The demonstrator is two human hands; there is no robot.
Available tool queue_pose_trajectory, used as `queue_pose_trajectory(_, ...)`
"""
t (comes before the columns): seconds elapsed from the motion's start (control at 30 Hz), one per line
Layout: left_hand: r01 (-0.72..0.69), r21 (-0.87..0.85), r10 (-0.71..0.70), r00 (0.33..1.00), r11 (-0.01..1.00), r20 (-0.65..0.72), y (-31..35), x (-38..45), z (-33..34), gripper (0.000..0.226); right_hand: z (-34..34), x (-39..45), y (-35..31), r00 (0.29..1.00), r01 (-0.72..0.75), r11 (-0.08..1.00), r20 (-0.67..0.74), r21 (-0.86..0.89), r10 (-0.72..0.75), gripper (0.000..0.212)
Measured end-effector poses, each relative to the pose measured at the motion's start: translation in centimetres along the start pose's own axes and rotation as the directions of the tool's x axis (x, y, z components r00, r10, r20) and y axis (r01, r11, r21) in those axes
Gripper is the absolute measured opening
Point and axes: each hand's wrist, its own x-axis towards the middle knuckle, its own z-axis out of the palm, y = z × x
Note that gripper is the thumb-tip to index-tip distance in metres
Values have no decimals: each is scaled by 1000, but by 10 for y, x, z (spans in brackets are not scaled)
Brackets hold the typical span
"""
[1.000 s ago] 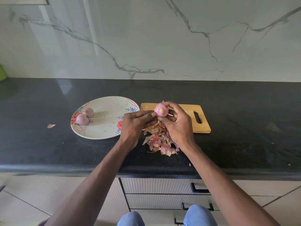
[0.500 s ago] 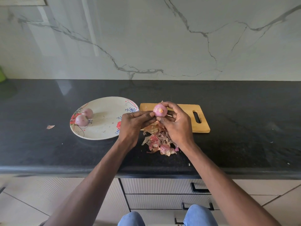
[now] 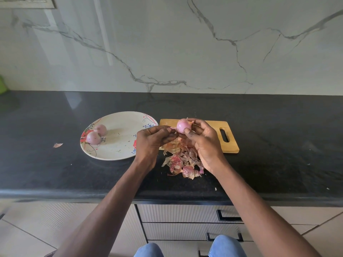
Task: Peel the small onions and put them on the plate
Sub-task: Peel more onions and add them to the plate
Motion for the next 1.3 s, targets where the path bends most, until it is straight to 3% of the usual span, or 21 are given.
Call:
queue_pose_trajectory(0.1, -5, 24, 7, 999, 1000, -45, -2, 1, -1, 13, 1, 0, -5, 992, -113, 965, 77, 238, 97, 27)
queue_pose_trajectory(0.2, -28, 104, 42, 990, 994, -136, -6, 4, -4, 11, -1, 0, -10, 980, -187, 931, 121, 312, 156, 31)
queue_pose_trajectory(0.27, -67, 253, 113, 979, 965, -171, -9, 5, -6, 14, -2, 0, -11, 974, -218, 914, 132, 343, 183, 31)
queue_pose_trajectory(0.37, -157, 590, 274, 955, 792, -113, -12, 3, -6, 23, -3, 0, -10, 967, -250, 902, 145, 351, 212, 36)
queue_pose_trajectory(0.47, -247, 719, 361, 933, 650, -6, -10, 0, -3, 23, -2, 1, -11, 961, -270, 896, 154, 354, 229, 40)
queue_pose_trajectory(0.53, -271, 732, 353, 935, 625, 44, -9, -1, -3, 32, -2, 0, -11, 960, -274, 891, 154, 362, 232, 42)
queue_pose_trajectory(0.63, -295, 738, 374, 925, 606, 63, -9, -3, -2, 21, -1, -1, -12, 960, -277, 877, 143, 392, 239, 34)
queue_pose_trajectory(0.73, -277, 585, 306, 951, 762, 53, -7, -3, -3, 29, -2, -1, -14, 961, -277, 854, 135, 441, 242, 27)
queue_pose_trajectory(0.83, -267, 406, 243, 964, 874, 111, -4, -5, -2, 19, -3, -2, -15, 961, -276, 853, 158, 443, 229, 30)
queue_pose_trajectory(0.97, -334, 397, 276, 941, 855, 197, -5, -9, 2, 18, -2, -4, -17, 961, -268, 879, 167, 394, 218, 27)
queue_pose_trajectory(1.3, -350, 386, 306, 936, 853, 174, -10, -6, -4, 16, 2, -4, -12, 963, -263, 904, 149, 337, 225, 23)
